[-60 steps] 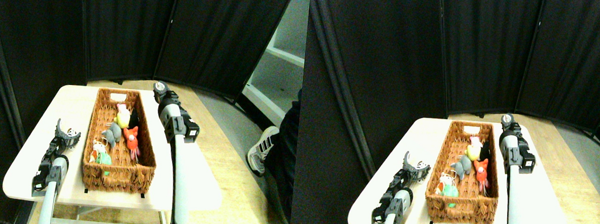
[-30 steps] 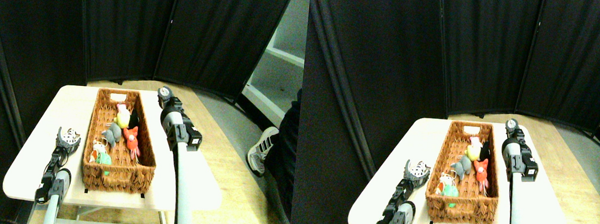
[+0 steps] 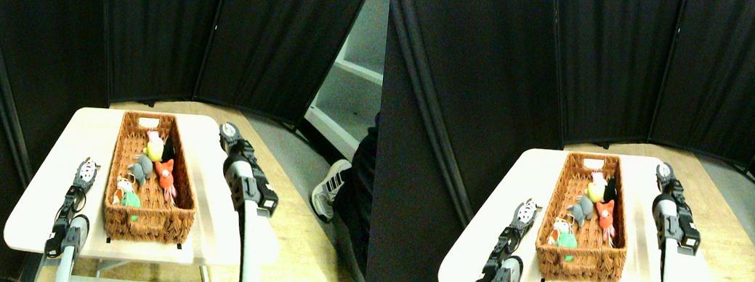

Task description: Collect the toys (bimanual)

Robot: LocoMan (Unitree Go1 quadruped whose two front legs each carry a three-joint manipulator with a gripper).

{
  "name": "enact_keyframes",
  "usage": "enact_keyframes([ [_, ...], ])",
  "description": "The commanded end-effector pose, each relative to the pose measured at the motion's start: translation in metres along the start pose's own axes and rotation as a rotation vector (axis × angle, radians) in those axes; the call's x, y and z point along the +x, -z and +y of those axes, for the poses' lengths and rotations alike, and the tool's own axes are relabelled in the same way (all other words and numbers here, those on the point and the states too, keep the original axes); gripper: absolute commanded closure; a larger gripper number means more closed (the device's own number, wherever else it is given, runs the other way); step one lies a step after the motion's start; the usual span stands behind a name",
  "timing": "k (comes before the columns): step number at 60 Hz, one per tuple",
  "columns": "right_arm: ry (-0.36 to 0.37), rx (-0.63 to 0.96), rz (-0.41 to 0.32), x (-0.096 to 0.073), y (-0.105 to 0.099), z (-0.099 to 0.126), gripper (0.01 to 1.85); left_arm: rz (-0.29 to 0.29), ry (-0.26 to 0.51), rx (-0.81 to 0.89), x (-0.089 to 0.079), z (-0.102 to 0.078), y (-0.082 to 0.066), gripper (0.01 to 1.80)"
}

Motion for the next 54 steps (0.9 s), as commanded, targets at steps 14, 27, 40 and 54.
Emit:
enact_keyframes([
  [14,0.057,0.042,-0.083,-0.003,0.001,-0.029,1.85,0.034,0.151,0.063,0.006,-0.042,-0.016,1.8],
  [27,0.059,0.075,-0.076,0.001,0.007,-0.039,1.85,0.104,0.217,-0.007,0.012,-0.08,-0.018,1.8],
  [40,0.057,0.138,-0.053,0.003,0.012,-0.043,1.85,0.152,0.265,-0.034,0.014,-0.112,-0.013,1.8],
  [54,0.097,0.2,-0.068,0.002,0.02,-0.047,1.85,0.171,0.288,-0.082,0.013,-0.145,0.002,1.8],
])
